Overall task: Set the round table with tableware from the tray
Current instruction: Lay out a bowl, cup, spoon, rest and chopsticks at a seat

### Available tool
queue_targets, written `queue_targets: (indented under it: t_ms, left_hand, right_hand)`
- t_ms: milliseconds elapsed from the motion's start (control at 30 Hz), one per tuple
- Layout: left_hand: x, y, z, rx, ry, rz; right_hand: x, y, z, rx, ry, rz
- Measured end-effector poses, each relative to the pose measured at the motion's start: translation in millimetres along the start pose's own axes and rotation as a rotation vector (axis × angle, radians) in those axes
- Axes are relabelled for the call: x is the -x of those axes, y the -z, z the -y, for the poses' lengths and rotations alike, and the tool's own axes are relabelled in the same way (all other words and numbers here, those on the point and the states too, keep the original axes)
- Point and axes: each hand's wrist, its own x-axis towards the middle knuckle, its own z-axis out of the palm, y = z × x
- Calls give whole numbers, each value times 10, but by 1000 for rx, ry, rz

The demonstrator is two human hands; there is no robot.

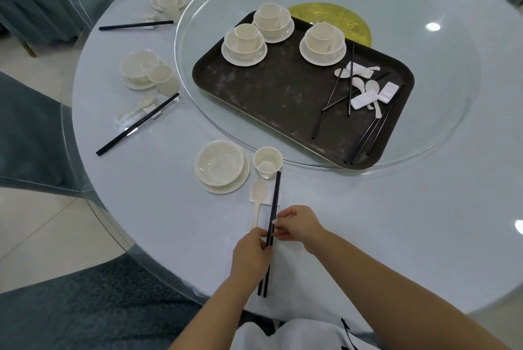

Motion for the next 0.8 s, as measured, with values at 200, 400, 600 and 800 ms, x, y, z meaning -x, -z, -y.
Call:
queue_targets:
  t_ms: [200,400,600,800]
  left_hand:
    - [5,-10,9,-24,-16,-24]
    - [0,-27,30,-42,-24,-44]
    - [8,-62,43,-64,-32,-61]
    - [31,-55,65,-77,-30,-54]
  right_hand:
    - [-10,-13,-56,28,5,9]
    - [-12,-39,-98,55,12,13]
    - [-6,-64,-118,67,16,-1]
    - [-1,-68,-136,82,25,-8]
